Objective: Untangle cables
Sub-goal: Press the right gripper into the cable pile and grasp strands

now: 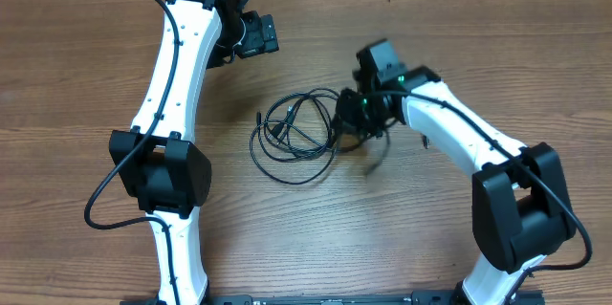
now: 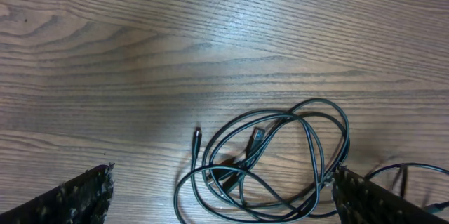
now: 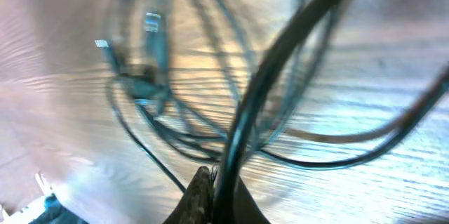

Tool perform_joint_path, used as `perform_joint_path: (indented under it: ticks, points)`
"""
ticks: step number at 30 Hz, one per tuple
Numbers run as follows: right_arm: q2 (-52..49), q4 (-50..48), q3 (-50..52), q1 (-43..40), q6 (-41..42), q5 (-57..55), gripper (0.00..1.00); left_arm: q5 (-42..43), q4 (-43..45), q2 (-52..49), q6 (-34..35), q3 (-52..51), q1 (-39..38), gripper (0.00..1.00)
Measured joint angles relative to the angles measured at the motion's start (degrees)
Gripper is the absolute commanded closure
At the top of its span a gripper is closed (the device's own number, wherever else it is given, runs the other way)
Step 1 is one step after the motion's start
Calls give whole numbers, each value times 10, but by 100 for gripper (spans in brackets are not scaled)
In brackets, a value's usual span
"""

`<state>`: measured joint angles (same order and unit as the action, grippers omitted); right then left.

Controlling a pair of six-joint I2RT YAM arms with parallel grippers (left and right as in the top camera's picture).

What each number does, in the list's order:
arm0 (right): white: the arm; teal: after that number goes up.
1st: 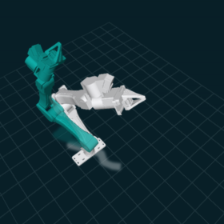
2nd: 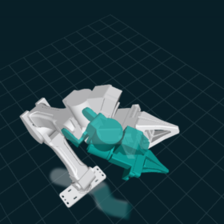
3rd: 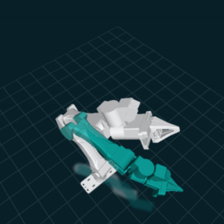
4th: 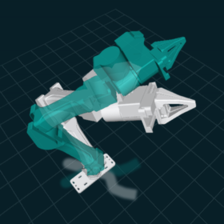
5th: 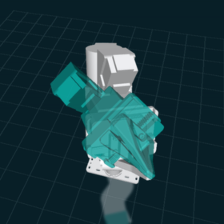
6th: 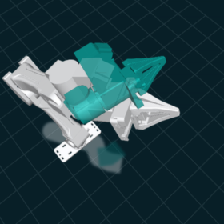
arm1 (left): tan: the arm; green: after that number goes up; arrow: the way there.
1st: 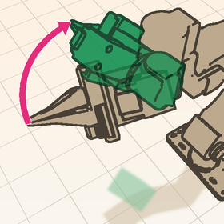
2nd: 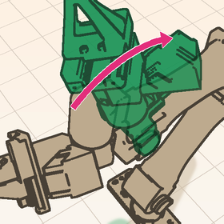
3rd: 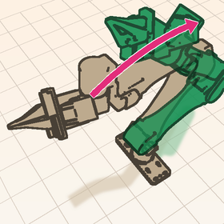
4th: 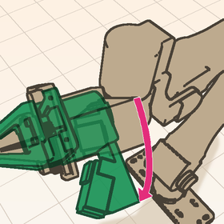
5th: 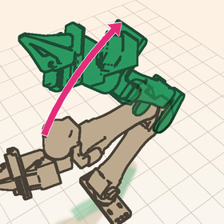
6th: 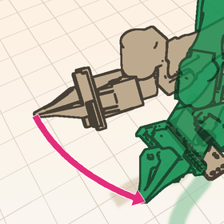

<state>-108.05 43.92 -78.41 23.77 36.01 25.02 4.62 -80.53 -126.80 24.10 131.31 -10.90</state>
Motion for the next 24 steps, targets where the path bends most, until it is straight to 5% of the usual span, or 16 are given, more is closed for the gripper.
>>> perform_joint_path:
  ticks: [4, 10, 16, 24]
  points:
    - [0, -17, -29, 12, -54, -2, 72, 0, 0, 0, 0, 0, 0, 0]
    - [0, -22, -30, 25, -119, -2, 83, 0, 0, 0, 0, 0, 0, 1]
    - [0, -23, -30, 25, -260, -4, 82, 0, 0, 0, 0, 0, 0, 0]
    - [0, -11, -29, 41, -376, -38, 56, 0, 0, 0, 0, 0, 0, 1]
